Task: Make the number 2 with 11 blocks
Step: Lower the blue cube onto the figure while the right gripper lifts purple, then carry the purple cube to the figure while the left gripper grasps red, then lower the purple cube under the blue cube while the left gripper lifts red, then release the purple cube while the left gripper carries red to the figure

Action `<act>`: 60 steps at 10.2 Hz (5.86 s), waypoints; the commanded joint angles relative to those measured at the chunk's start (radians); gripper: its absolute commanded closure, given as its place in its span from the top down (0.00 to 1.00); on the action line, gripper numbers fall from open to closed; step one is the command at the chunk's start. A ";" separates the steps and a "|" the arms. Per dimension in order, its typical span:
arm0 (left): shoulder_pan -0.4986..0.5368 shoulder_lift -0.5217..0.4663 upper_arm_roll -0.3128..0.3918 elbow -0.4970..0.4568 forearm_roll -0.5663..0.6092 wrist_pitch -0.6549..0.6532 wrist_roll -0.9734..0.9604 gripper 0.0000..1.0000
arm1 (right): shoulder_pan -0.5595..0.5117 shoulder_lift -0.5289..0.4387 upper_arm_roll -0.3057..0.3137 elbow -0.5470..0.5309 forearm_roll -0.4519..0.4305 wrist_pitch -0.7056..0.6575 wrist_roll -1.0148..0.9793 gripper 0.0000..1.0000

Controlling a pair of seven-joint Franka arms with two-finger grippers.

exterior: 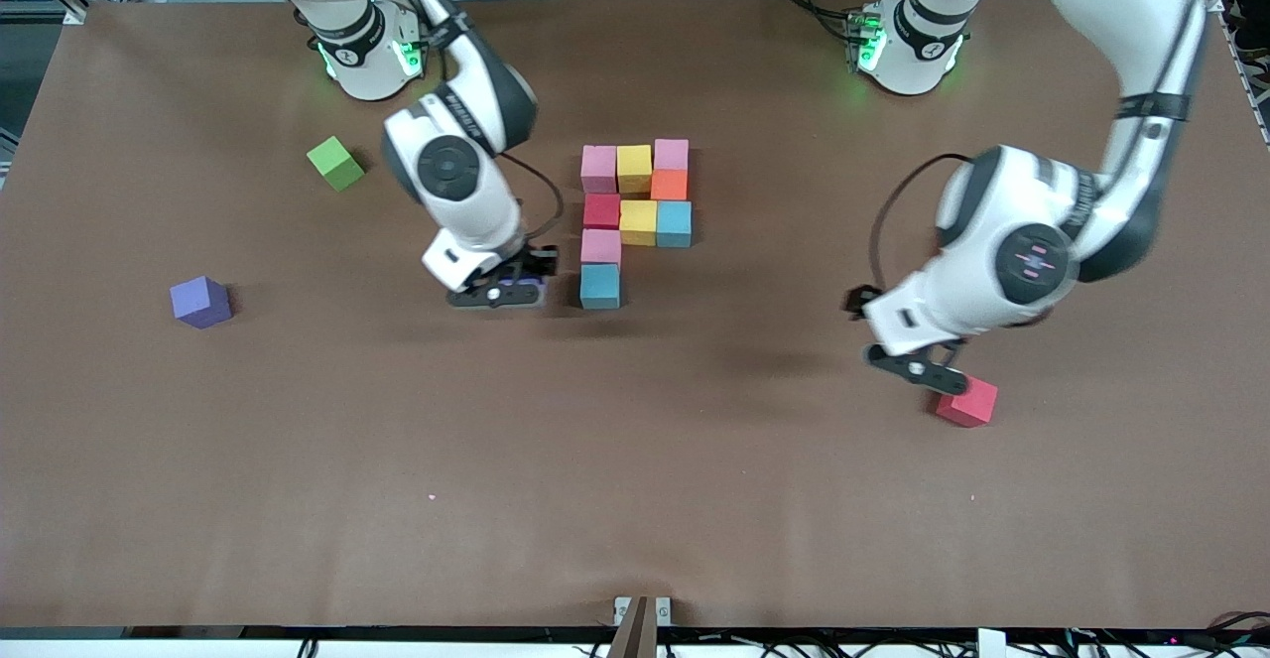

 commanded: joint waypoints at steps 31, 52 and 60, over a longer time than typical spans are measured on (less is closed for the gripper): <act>-0.059 0.225 0.238 0.055 0.106 0.311 -0.025 0.00 | 0.200 0.338 -0.046 0.305 0.178 0.092 1.489 0.39; -0.125 -0.108 -0.242 -0.319 0.307 0.121 0.078 0.00 | 0.203 0.344 -0.047 0.296 0.113 0.107 1.457 0.80; -0.092 -0.061 -0.351 -0.333 0.308 0.167 0.126 0.00 | 0.203 0.310 -0.046 0.311 0.111 0.054 1.455 1.00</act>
